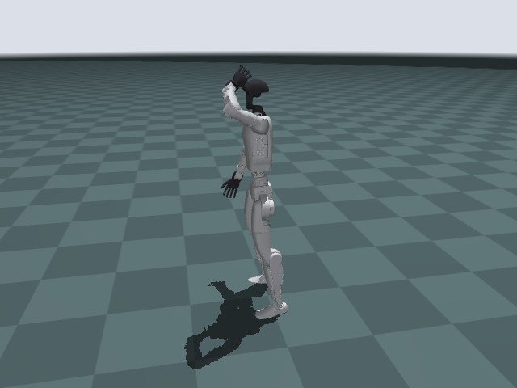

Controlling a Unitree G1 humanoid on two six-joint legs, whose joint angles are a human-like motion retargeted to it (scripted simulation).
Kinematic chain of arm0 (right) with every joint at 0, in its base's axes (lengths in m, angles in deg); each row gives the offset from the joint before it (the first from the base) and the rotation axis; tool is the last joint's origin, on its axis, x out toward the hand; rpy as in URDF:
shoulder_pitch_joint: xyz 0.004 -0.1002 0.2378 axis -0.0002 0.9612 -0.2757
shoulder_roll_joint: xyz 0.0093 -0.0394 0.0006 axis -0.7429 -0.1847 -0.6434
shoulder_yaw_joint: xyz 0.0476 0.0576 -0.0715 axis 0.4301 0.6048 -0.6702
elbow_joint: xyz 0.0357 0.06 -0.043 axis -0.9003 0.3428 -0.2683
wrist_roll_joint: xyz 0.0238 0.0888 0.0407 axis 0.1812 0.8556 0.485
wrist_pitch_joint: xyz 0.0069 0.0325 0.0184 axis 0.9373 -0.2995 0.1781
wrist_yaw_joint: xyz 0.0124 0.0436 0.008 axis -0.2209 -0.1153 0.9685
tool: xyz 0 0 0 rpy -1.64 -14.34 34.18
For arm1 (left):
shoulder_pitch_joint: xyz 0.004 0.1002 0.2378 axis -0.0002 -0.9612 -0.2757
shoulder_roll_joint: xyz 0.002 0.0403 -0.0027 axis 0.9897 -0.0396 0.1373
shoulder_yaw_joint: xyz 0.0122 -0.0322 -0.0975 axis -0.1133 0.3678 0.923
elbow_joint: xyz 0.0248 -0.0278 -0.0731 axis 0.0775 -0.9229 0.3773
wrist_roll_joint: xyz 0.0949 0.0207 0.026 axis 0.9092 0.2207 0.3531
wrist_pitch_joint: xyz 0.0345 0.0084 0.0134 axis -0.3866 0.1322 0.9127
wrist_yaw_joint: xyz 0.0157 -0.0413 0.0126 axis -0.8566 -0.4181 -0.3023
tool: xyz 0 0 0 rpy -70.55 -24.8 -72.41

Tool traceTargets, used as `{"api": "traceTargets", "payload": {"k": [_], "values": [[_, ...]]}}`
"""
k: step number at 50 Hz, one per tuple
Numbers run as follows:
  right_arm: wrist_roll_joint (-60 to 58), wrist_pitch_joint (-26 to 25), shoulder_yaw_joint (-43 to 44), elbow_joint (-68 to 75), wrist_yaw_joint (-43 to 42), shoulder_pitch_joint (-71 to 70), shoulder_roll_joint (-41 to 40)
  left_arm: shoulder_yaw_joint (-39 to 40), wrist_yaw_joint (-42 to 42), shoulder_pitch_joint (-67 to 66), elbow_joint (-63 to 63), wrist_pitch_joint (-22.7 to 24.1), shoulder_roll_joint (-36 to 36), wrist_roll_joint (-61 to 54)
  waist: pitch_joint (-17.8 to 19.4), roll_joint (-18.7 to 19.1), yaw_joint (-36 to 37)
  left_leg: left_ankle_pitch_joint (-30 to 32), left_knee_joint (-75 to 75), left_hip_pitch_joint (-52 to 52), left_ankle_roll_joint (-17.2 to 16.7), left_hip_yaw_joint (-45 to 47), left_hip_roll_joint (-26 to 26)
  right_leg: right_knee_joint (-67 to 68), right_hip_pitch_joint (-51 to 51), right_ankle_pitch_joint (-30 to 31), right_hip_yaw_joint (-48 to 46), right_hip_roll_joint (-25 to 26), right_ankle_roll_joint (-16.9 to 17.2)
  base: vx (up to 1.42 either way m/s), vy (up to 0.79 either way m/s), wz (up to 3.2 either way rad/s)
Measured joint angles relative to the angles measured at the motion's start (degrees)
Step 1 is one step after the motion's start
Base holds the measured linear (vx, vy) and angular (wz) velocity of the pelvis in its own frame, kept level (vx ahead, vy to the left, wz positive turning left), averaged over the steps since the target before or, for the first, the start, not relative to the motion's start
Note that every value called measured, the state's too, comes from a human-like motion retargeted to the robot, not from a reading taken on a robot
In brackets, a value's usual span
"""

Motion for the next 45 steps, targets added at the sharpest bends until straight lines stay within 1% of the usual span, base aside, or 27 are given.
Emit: {"api": "traceTargets", "payload": {"k": [5,10,17,31,45], "values": [[1.8,1.6,2.0,-1.6,-0.4,2.6,-0.1,-2.3,-3.4,6.0,0.7,-2.1,2.2,7.0,-0.8,0.5,0.0,0.2,-0.3,-0.4,-0.4,0.0,0.0,-0.1,-0.5,0.1,-0.1,0.1,0.2,0.0,0.0,0.0],[1.2,3.1,2.3,-5.0,0.6,3.4,-0.4,-4.7,-6.1,10.5,-0.5,-4.6,4.3,13.5,-1.2,0.8,0.1,0.0,-0.2,-0.6,-0.8,0.6,0.4,-0.2,-1.0,0.2,0.5,0.4,0.4,0.0,0.0,0.0],[-0.2,4.8,1.3,-8.6,1.4,1.8,-0.9,-7.4,-8.1,15.3,-2.6,-6.4,6.3,18.2,-1.2,0.9,0.4,-0.3,0.2,-0.7,-1.1,2.0,1.0,-0.1,-1.8,0.5,1.7,1.1,0.4,0.0,0.0,-0.05],[-2.0,6.4,-1.7,-13.7,3.5,0.1,-0.1,-9.5,-8.2,20.3,-4.5,-6.2,6.8,20.1,-1.2,0.3,1.0,-0.9,0.6,-0.6,-1.2,3.7,1.8,-0.1,-2.7,0.7,3.4,2.0,0.4,0.0,0.0,0.0],[-5.7,5.2,-3.3,-10.8,4.4,1.6,0.1,-8.6,-9.6,20.8,-5.6,-6.1,6.9,18.4,-1.4,0.2,1.1,-1.5,0.9,-0.1,-1.2,4.4,2.0,0.2,-2.6,0.3,4.1,2.1,0.4,0.0,0.0,0.0]]}}
